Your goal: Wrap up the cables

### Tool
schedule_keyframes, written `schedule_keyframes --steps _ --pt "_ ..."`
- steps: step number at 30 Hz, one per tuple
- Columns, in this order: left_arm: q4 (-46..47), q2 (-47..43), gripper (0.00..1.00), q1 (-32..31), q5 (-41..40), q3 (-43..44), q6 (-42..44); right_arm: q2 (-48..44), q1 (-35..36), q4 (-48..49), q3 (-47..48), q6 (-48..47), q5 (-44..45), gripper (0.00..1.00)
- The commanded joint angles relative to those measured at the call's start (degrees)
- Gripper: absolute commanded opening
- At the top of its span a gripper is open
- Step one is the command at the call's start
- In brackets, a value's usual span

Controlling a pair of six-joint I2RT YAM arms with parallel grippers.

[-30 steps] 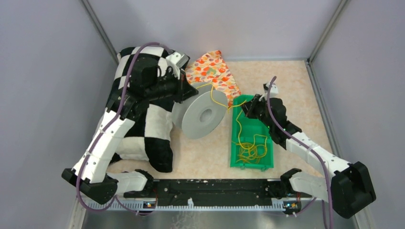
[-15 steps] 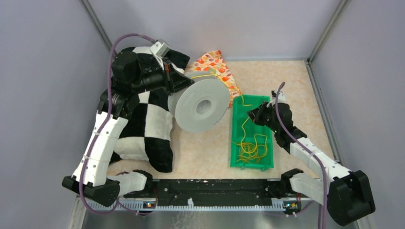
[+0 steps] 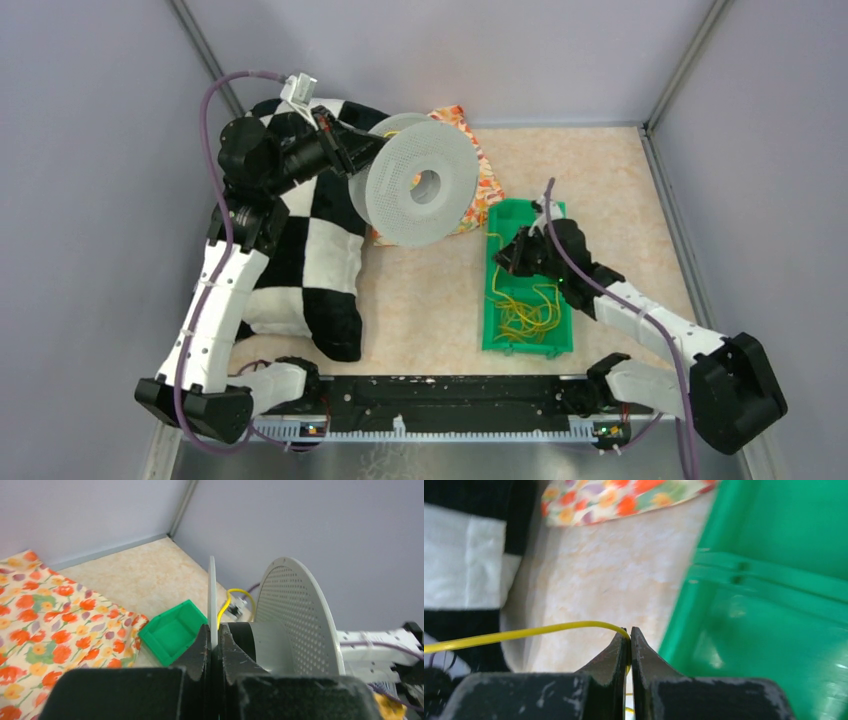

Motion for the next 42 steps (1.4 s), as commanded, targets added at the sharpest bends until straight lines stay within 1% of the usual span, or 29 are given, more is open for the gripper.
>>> schedule_keyframes --steps 1,6,10,12,15,16,18,20,21,23,24,26,28,32,35,37,42 --pt "11.8 -4.0 0.0 0.4 -13.7 -6.8 -5.9 0.7 10.9 -3.0 7.1 -1.0 5.8 0.0" --pt "12.9 -5.8 0.0 -0.1 -26.6 -13.1 -10.0 1.5 20.4 -5.4 11.1 1.4 11.6 0.0" --pt "14.0 -6.7 0.0 -1.7 -37.0 -19.8 -12.4 3.7 27.3 -7.9 15.8 0.6 16.1 0.0" --pt "14.3 -6.2 0.0 -1.9 -38.3 -21.8 -14.5 5.9 30.5 -10.1 18.6 -0.1 18.3 0.0" --pt "11.2 -4.9 0.0 -2.9 -39.5 -22.0 -15.4 9.4 33.3 -13.6 23.2 -1.6 20.1 0.0" --pt "10.9 -4.6 0.0 -3.5 -40.2 -22.1 -14.6 10.0 33.9 -14.1 24.4 -2.1 20.3 0.0" --pt "10.5 -3.6 0.0 -5.3 -41.5 -21.5 -10.1 9.8 34.6 -13.6 26.3 -2.9 19.3 0.0" --pt "5.4 -2.0 0.0 -7.8 -43.1 -18.8 -4.5 8.0 34.5 -11.4 26.7 -3.8 17.5 0.0" --pt "3.2 -1.2 0.0 -9.3 -45.4 -17.3 -1.8 7.1 34.6 -10.6 27.1 -4.8 17.1 0.0" --pt "1.0 -0.3 0.0 -12.6 -47.8 -15.9 3.9 5.9 34.6 -11.1 29.1 -7.3 16.9 0.0" --pt "0.8 0.0 0.0 -14.0 -47.3 -15.8 6.5 5.8 34.5 -11.9 30.3 -8.4 16.9 0.0" --pt "1.4 0.7 0.0 -15.6 -41.2 -17.0 11.6 6.0 34.5 -13.3 33.4 -10.9 16.4 0.0" --pt "0.8 1.2 0.0 -17.1 -40.0 -18.4 13.9 7.1 34.6 -14.9 37.2 -12.9 15.8 0.0" --pt "2.3 -1.0 0.0 -18.7 -37.9 -21.6 18.6 7.9 33.2 -18.4 42.3 -16.0 18.1 0.0" --pt "2.3 -3.0 0.0 -18.8 -33.9 -22.7 22.8 6.8 29.7 -18.7 43.0 -16.9 17.1 0.0" --pt "2.6 -4.4 0.0 -18.8 -29.8 -23.5 25.5 6.0 27.0 -19.0 42.6 -17.0 16.5 0.0" --pt "0.1 -7.0 0.0 -18.8 -21.7 -23.2 29.8 4.1 22.7 -20.7 39.7 -17.9 16.9 0.0"
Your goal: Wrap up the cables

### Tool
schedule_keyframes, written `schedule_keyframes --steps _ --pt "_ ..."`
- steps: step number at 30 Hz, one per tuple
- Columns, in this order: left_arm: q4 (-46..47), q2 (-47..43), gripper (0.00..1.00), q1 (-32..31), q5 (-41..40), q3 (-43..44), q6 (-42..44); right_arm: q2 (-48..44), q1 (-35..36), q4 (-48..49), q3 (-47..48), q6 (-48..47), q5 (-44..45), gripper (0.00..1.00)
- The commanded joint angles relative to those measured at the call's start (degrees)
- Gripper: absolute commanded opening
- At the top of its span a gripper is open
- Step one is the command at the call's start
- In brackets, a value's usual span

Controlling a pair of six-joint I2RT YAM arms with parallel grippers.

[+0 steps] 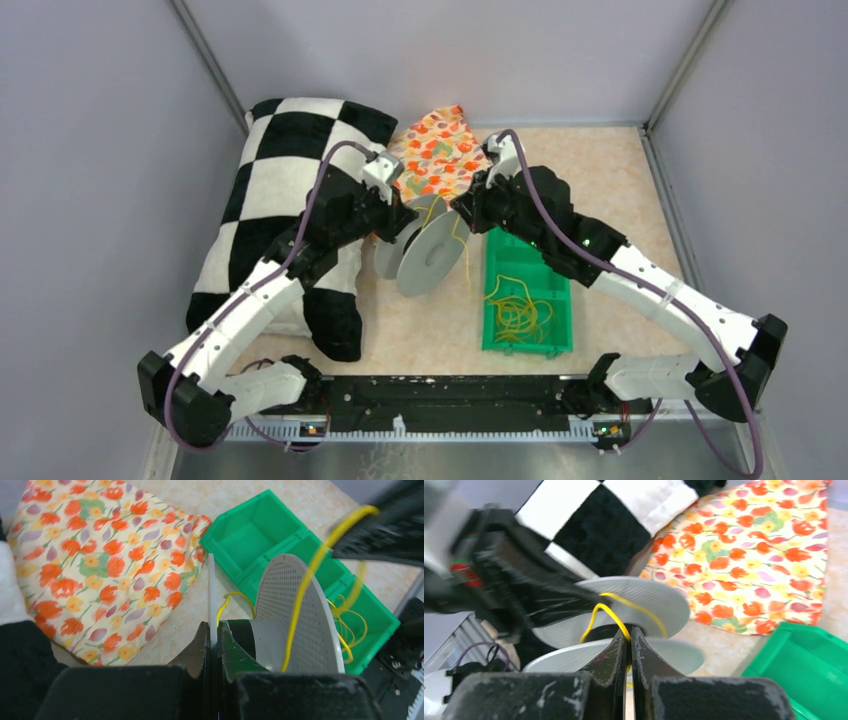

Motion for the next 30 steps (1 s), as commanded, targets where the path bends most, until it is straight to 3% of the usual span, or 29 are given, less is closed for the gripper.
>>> schedule_keyframes --steps 1,9,14,20,23,28,30 --pt "3.0 -4.7 0.0 -0.2 10.4 1.3 6.0 -3.6 -3.1 -1.8 -1.9 -1.9 0.6 0.0" --pt "-2.3 -5.8 0.0 -0.2 22.5 5.9 8.5 -8.3 -7.6 -3.9 -8.2 -0.8 1.4 0.0" --pt "2.6 -6.0 0.0 0.1 22.8 6.5 3.4 -9.5 -7.8 -2.8 -11.6 -2.6 -1.0 0.0" --pt "4.6 -5.2 0.0 0.3 18.4 9.6 0.0 -12.7 -8.4 -3.3 -14.1 -4.3 -0.2 0.58" --pt "3.2 -3.4 0.0 0.9 16.6 13.2 -0.1 -13.8 -9.3 -4.2 -14.5 -6.0 -1.1 0.71" --pt "3.1 -2.0 0.0 2.2 12.1 17.7 -3.4 -14.8 -9.5 -6.7 -14.6 -5.5 -1.3 0.82" --pt "4.8 -2.8 0.0 2.4 10.0 17.4 -4.9 -16.2 -9.5 -6.7 -15.1 -4.4 -0.1 0.94"
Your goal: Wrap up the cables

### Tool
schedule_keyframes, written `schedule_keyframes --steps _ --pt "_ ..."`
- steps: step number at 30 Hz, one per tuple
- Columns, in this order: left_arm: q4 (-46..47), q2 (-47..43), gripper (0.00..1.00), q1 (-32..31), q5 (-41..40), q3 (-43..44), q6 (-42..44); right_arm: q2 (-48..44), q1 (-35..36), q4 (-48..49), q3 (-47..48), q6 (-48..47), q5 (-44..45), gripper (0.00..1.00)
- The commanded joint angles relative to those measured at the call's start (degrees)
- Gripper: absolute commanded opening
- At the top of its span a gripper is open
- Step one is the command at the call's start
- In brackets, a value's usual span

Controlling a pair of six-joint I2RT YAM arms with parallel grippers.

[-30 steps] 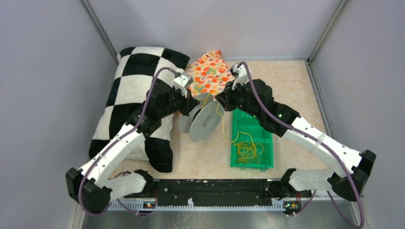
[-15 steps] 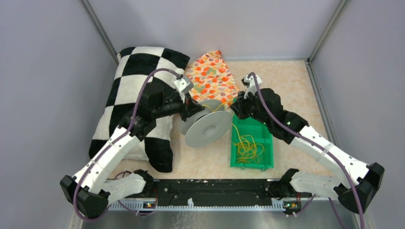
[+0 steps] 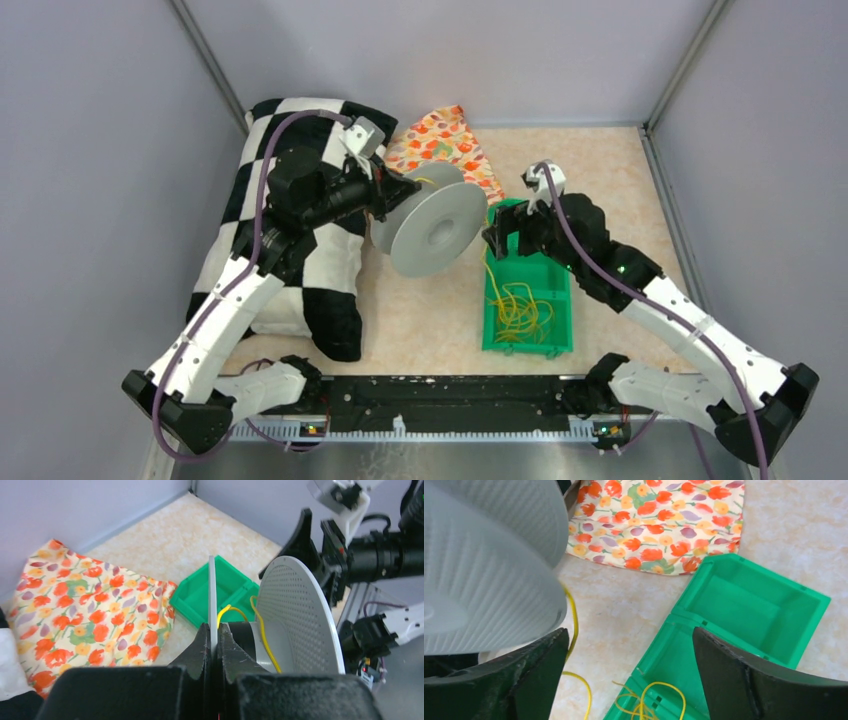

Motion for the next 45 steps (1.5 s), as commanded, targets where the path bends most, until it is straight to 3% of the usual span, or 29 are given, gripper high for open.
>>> schedule_keyframes --steps 1,9,15,18,22,28,35,45 --pt "10.0 -1.7 0.0 0.7 -6.1 3.2 -5.2 -4.0 0.4 0.4 -0.6 1.2 -0.9 0.98" --pt "11.9 -3.7 0.0 0.9 -12.1 2.2 -7.7 -13.3 0.4 8.2 -7.5 1.0 -5.0 0.99" --pt "12.0 -4.9 0.0 1.0 -16.0 4.0 -10.0 -15.6 0.4 3.5 -6.5 3.0 -8.0 0.99" --pt "12.9 -5.4 0.0 1.1 -16.8 5.2 -11.0 -17.6 0.4 4.5 -10.8 5.0 -8.4 0.99" --pt "12.5 -5.0 0.0 1.0 -15.2 7.2 -12.0 -17.8 0.5 6.8 -15.1 9.6 -17.8 0.99" --pt "12.6 -5.0 0.0 1.0 -16.1 8.1 -13.6 -19.6 0.6 2.0 -19.5 7.5 -5.3 0.99" --pt "12.7 -4.5 0.0 1.0 -20.8 10.3 -15.5 -22.9 0.6 5.4 -28.5 9.7 -1.6 0.98" --pt "12.5 -2.7 0.0 1.1 -24.0 16.5 -15.9 -19.3 0.5 4.3 -30.4 15.0 11.6 0.95"
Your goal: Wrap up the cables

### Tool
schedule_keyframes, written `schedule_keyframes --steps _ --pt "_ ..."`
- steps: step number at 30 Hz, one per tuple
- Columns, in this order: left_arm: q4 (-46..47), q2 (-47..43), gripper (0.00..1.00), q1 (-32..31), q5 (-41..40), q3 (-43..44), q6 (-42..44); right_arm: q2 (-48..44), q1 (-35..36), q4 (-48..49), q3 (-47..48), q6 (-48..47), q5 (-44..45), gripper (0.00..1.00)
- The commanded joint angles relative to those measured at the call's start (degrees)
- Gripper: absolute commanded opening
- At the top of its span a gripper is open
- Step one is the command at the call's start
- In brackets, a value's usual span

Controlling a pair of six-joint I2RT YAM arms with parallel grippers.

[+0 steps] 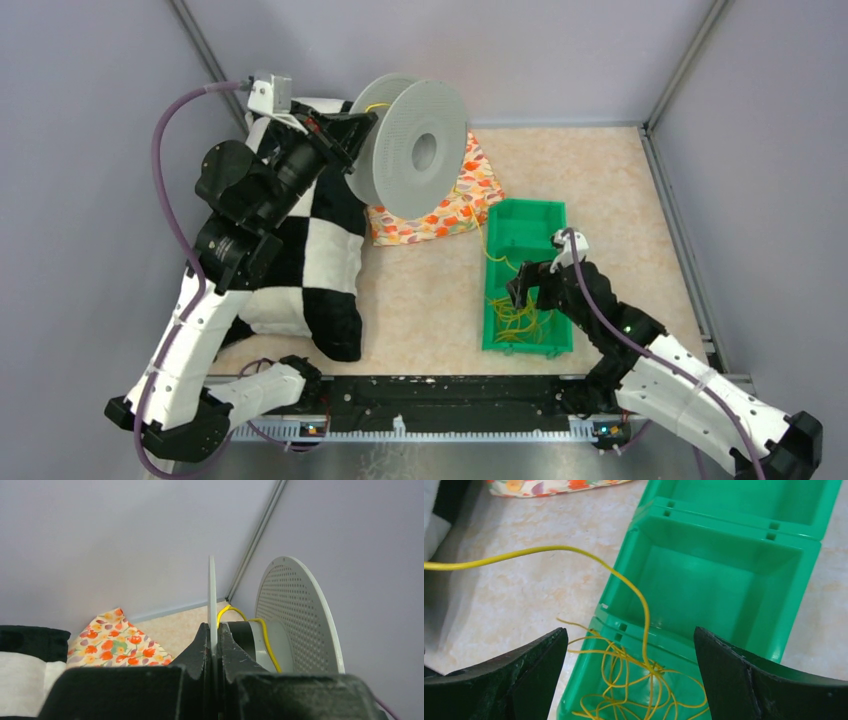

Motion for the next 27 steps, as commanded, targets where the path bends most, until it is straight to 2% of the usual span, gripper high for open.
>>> schedule_keyframes --steps 1,4,11,13,15,16,18,22,25,27 --pt "7.0 -0.3 0.0 0.1 -1.5 3.1 -1.5 3.6 0.1 1.8 0.8 3.6 7.7 0.93" --pt "7.2 -0.2 0.0 0.1 -1.1 3.4 -1.7 6.5 0.0 4.7 0.9 4.6 6.4 0.84" --pt "7.8 -0.6 0.0 0.1 -1.7 3.6 -1.2 9.7 -0.1 8.2 0.3 7.4 6.3 0.49" --pt "8.0 -0.6 0.0 0.1 -1.6 3.3 -1.1 9.5 -0.1 8.7 0.0 6.4 5.8 0.32" --pt "8.6 -1.2 0.0 0.1 -2.6 1.9 -0.5 9.3 -0.1 8.8 -0.1 5.0 4.8 0.05" --pt "8.8 -1.5 0.0 0.1 -3.5 1.0 -0.1 9.4 -0.2 8.5 0.1 4.2 4.2 0.0" --pt "9.4 -2.1 0.0 0.2 -5.4 -0.8 0.2 9.8 -0.1 6.5 0.9 3.0 3.4 0.0" --pt "9.4 -2.1 0.0 0.3 -14.9 -2.6 -0.2 8.6 -0.2 2.7 2.7 1.8 1.8 0.0" --pt "5.8 -0.5 0.0 0.6 -28.7 -2.0 -0.8 6.7 -0.2 -0.4 5.5 1.4 0.6 0.0" --pt "-1.8 2.1 0.0 1.1 -40.3 -0.1 -2.0 5.7 -0.2 -5.7 9.2 1.8 3.2 0.0"
